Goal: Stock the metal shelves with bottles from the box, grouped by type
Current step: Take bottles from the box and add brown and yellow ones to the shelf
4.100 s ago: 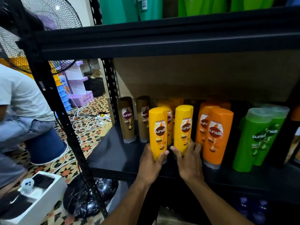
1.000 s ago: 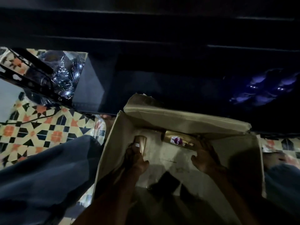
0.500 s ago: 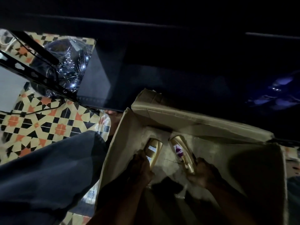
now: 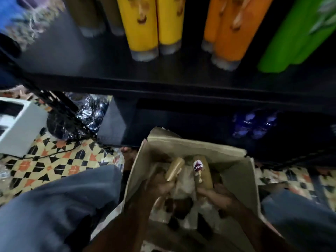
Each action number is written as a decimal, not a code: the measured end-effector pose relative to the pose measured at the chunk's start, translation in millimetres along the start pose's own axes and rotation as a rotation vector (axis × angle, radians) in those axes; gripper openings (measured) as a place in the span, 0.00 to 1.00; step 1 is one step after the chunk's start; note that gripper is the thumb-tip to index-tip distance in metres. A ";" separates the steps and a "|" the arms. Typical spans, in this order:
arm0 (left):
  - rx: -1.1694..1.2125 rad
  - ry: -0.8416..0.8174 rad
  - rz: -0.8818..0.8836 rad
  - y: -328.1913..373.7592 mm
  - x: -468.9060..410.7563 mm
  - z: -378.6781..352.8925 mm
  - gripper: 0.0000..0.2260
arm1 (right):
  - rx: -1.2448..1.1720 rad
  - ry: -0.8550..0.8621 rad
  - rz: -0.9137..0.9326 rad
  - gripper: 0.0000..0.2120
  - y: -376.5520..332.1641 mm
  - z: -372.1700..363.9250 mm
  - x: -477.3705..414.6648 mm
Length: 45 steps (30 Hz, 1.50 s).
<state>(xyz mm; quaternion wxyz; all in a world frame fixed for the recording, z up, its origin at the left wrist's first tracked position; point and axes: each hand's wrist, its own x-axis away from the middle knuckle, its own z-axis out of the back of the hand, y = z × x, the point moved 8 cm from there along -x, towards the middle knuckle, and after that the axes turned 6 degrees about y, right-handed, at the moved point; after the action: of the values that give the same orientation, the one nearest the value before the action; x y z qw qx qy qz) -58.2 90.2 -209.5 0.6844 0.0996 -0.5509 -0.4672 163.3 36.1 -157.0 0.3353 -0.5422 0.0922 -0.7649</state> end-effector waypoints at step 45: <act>0.546 0.624 -0.865 287.4 137.4 399.2 0.26 | -0.302 0.440 1.138 0.40 -448.3 -13.9 157.6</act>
<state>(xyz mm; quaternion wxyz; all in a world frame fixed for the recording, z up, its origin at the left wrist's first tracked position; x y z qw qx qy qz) -250.1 294.5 217.4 0.5114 0.6196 -0.3334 -0.4934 -63.8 276.3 184.7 0.5830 -0.2795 0.5401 -0.5389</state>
